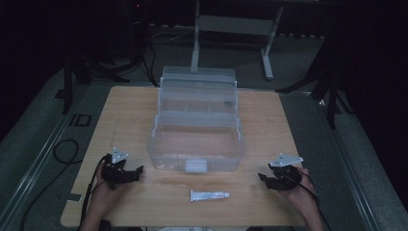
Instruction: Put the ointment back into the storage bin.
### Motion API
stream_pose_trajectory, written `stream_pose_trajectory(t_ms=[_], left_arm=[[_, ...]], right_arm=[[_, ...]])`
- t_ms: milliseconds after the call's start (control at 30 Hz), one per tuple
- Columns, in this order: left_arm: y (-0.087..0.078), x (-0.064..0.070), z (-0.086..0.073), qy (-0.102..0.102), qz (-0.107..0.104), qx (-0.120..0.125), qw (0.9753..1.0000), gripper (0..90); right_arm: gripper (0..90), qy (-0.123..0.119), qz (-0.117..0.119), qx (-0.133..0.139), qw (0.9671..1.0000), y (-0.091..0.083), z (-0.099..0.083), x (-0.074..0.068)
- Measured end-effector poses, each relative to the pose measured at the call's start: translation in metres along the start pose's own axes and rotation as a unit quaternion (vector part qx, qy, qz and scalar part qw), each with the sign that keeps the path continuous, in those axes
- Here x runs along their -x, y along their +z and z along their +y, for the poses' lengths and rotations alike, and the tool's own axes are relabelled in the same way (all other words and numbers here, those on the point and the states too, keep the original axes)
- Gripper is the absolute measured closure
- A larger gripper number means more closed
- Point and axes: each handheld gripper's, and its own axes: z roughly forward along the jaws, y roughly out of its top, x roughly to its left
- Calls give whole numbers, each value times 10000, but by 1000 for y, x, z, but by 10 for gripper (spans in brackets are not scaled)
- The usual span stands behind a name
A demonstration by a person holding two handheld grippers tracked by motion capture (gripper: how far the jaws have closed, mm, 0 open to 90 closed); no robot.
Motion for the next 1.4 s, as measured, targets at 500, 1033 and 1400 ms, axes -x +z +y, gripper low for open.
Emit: stream_pose_trajectory(t_ms=[500, 1033, 1400], left_arm=[[0, 0, 0, 9, 0, -4, 10000, 144], [0, 0, 0, 9, 1, -8, 10000, 144], [0, 0, 0, 7, 0, -7, 10000, 144]], right_arm=[[428, -497, 7, -270, 9984, -11, 15, -4], [429, -863, 186, -373, 9954, -23, 31, -15], [446, -1050, 434, -413, 9927, -21, 42, -26]])
